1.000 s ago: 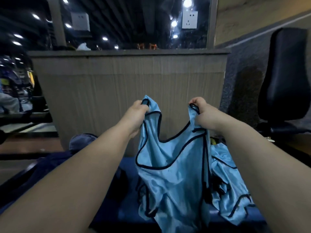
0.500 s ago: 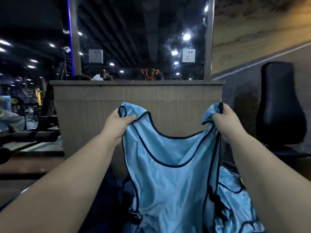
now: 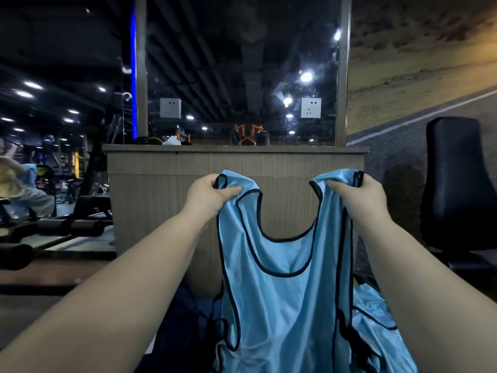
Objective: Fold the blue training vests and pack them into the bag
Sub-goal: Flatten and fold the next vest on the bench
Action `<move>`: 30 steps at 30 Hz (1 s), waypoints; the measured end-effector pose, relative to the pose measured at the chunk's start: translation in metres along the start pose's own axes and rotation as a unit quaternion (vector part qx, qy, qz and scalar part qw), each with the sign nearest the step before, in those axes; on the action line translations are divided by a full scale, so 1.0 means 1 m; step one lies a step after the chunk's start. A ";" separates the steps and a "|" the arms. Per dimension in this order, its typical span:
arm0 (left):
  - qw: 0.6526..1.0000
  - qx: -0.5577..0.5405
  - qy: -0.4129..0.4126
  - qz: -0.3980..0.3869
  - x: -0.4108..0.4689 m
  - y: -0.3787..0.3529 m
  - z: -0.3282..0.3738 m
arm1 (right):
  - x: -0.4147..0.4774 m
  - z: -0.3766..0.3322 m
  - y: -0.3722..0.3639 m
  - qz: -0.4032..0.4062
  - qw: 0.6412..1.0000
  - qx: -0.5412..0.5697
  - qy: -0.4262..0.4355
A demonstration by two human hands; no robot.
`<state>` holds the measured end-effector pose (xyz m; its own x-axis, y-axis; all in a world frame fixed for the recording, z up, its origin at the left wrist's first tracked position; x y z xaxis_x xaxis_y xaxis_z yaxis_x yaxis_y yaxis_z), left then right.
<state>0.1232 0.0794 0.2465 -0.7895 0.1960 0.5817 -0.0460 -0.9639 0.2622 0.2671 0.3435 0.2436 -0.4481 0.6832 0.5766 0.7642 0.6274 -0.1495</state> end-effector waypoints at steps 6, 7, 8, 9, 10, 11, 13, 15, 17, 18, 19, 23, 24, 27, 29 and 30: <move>0.996 0.073 -0.043 0.012 0.009 0.014 0.009 | 0.004 -0.004 -0.001 0.009 1.000 -0.019 0.005; 0.995 0.089 -0.047 0.010 0.010 0.016 0.010 | 0.004 -0.004 -0.001 0.010 1.000 -0.022 0.003; 0.993 0.104 -0.048 0.007 0.011 0.017 0.011 | 0.004 -0.005 -0.001 0.009 1.000 -0.023 0.001; 0.992 0.118 -0.049 0.005 0.011 0.018 0.012 | 0.004 -0.005 -0.002 0.008 1.000 -0.023 -0.003; 0.991 0.127 -0.049 0.003 0.012 0.018 0.013 | 0.004 -0.005 -0.002 0.007 1.000 -0.025 -0.005; 0.990 0.133 -0.051 0.001 0.012 0.017 0.014 | 0.004 -0.005 -0.003 0.006 1.000 -0.027 -0.007; 0.989 0.137 -0.049 -0.006 0.010 0.013 0.017 | 0.004 -0.004 -0.004 0.003 1.000 -0.026 -0.011; 0.989 0.139 -0.038 -0.020 0.008 0.009 0.017 | 0.005 -0.002 -0.005 -0.001 1.000 -0.026 -0.018; 0.990 0.133 -0.023 -0.041 0.009 0.007 0.015 | 0.007 -0.002 -0.004 -0.002 0.999 -0.027 -0.019; 0.990 0.132 -0.020 -0.052 0.010 0.007 0.015 | 0.010 -0.001 -0.003 0.002 1.000 -0.024 -0.019; 0.989 0.136 -0.021 -0.058 0.010 0.008 0.015 | 0.013 -0.001 -0.001 0.009 1.000 -0.021 -0.020; 0.992 0.114 -0.040 -0.024 0.012 0.017 0.024 | 0.016 -0.011 0.005 0.046 0.999 0.015 -0.016; 0.993 0.111 -0.044 -0.016 0.014 0.019 0.027 | 0.015 -0.014 0.004 0.052 0.998 0.031 -0.016; 0.989 0.131 -0.054 -0.032 0.017 0.018 0.040 | 0.002 -0.029 -0.005 0.001 0.998 0.064 0.000; 0.988 0.137 -0.054 -0.053 0.015 0.011 0.049 | -0.009 -0.041 -0.017 -0.085 0.995 0.050 0.035; 0.987 0.135 -0.057 -0.063 0.013 0.007 0.054 | -0.016 -0.047 -0.024 -0.130 0.989 0.031 0.056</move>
<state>0.1459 0.0853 0.2973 -0.7131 0.3458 0.6098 0.0369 -0.8501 0.5252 0.2777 0.2998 0.2759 -0.5685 0.4522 0.6873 0.5987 0.8003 -0.0313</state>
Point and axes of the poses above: each hand's wrist, its own x-axis towards the middle knuckle, its own y-axis out of the back of the hand, z = x × y, the point moved 4 cm from there along x, towards the middle knuckle, and after that the axes turned 8 degrees about x, right-handed, at the moved point
